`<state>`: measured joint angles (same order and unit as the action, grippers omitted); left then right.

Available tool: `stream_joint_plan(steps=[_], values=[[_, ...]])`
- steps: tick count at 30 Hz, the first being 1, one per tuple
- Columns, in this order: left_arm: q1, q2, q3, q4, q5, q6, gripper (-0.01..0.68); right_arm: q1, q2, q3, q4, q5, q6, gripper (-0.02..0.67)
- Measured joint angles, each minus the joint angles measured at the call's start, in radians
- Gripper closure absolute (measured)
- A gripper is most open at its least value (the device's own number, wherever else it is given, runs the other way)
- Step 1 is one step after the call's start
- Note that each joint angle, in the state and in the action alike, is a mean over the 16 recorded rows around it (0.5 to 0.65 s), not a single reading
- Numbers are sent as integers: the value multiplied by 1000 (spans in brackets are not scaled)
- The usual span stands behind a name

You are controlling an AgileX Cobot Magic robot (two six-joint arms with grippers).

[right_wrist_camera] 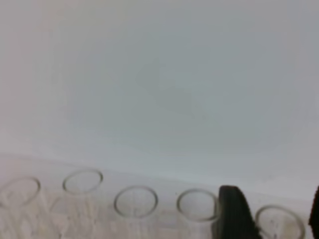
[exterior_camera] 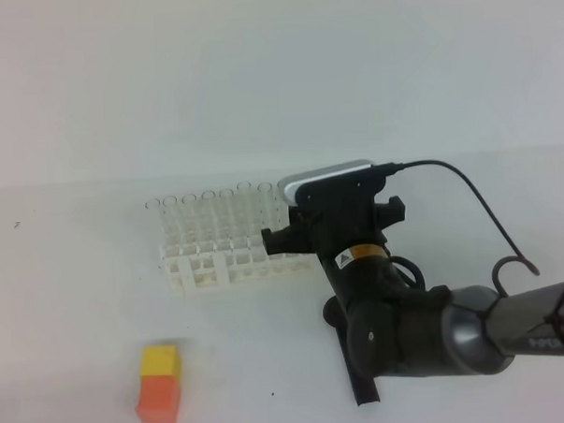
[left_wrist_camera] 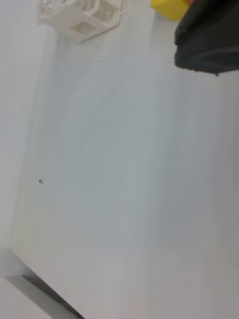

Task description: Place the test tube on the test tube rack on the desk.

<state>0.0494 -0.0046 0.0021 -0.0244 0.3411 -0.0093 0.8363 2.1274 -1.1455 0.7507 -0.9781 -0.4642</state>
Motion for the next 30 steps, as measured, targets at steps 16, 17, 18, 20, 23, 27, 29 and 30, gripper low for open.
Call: stream_joint_plan(steps=[16, 17, 18, 20, 23, 27, 29, 30], values=[[0, 0, 0, 0, 0, 0, 674, 11, -28, 0, 18, 18, -23, 312], [0, 0, 0, 0, 0, 0, 674, 11, -28, 0, 19, 20, -24, 312], [0, 0, 0, 0, 0, 0, 674, 11, -28, 0, 19, 21, -24, 312], [0, 0, 0, 0, 0, 0, 674, 12, -29, 0, 20, 22, -26, 312], [0, 0, 0, 0, 0, 0, 674, 12, -32, 0, 21, 22, -29, 312], [0, 0, 0, 0, 0, 0, 674, 12, -43, 0, 22, 19, -33, 312], [0, 0, 0, 0, 0, 0, 674, 12, -52, 0, 22, 15, -36, 312], [0, 0, 0, 0, 0, 0, 674, 12, -58, 0, 22, 13, -38, 312]])
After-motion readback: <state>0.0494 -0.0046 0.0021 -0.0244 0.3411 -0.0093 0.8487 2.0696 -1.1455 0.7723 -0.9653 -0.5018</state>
